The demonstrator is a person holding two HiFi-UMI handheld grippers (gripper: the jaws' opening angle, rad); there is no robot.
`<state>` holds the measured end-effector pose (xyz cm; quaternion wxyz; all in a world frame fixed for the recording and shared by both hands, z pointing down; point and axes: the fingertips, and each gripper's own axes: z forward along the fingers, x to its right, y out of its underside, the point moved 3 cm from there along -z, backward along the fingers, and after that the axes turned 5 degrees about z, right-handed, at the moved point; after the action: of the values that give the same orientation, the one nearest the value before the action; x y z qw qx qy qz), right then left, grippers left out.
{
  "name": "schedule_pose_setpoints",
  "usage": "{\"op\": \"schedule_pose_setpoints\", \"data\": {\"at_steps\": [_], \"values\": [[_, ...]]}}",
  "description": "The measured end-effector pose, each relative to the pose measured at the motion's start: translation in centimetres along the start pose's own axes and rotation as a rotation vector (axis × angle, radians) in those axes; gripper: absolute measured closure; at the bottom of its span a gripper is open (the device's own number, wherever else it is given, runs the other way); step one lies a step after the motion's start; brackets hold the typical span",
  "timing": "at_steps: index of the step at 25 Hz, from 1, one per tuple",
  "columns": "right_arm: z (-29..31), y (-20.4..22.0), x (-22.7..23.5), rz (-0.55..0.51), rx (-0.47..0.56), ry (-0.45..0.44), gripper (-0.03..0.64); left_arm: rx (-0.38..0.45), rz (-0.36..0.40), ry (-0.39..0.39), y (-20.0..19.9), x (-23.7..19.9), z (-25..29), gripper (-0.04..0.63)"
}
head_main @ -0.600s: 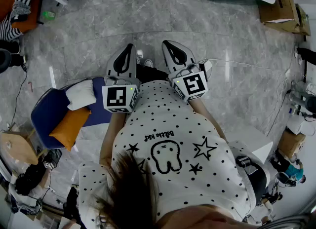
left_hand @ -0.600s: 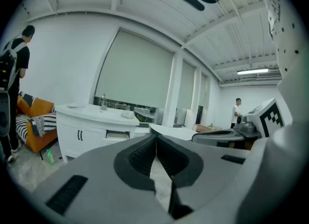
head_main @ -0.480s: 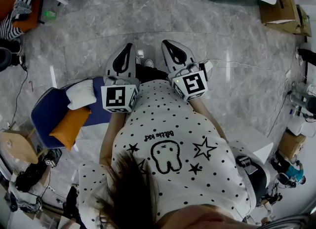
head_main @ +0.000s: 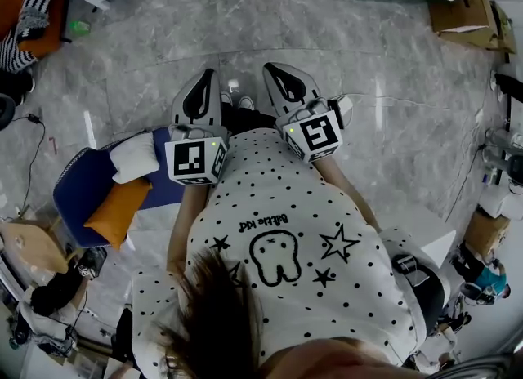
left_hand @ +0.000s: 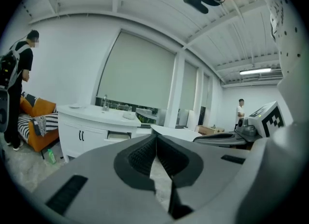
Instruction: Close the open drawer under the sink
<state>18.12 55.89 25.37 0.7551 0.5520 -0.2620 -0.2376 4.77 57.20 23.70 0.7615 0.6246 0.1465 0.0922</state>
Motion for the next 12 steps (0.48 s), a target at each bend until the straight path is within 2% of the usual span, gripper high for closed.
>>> {"op": "schedule_pose_setpoints", "data": {"at_steps": [12], "values": [[0.8, 0.6, 0.3, 0.001, -0.028, -0.063, 0.603, -0.026, -0.026, 0.009, 0.5, 0.5, 1.3, 0.586]]}}
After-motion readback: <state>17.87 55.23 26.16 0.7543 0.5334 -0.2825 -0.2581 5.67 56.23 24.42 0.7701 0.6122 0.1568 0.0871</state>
